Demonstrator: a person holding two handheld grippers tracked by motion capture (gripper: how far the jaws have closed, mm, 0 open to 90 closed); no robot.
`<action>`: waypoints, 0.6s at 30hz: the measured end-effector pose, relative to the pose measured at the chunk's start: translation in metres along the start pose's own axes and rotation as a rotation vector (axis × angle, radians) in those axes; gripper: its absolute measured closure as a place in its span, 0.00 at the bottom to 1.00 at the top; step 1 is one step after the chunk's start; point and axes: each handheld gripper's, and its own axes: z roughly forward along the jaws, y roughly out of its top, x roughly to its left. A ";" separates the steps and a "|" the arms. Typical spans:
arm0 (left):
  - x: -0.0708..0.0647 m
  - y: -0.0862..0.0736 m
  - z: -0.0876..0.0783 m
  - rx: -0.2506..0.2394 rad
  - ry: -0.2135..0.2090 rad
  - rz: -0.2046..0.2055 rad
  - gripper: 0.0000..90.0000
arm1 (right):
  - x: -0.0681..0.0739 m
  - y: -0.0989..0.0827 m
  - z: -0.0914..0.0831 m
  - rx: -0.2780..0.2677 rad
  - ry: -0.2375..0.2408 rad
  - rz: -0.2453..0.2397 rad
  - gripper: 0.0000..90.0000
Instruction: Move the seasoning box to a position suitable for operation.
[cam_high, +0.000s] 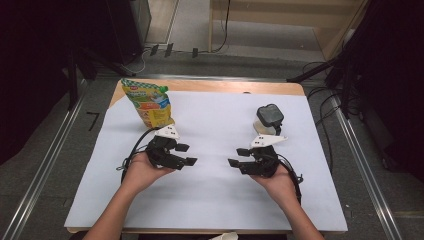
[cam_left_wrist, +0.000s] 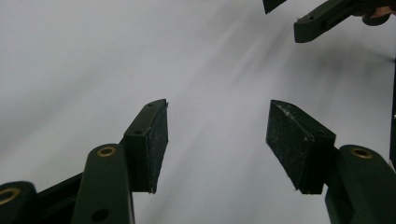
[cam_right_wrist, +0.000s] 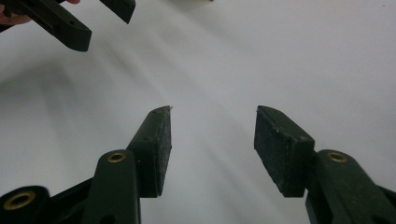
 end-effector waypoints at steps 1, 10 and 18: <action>0.001 0.000 0.001 0.003 0.000 -0.003 0.43 | 0.000 0.000 0.000 0.001 0.003 0.002 0.52; 0.000 0.000 0.002 0.015 -0.005 0.004 0.43 | 0.001 -0.001 -0.002 -0.012 0.020 0.015 0.47; 0.001 -0.001 -0.003 0.007 -0.014 0.011 0.43 | 0.000 -0.001 -0.002 -0.022 0.028 0.031 0.38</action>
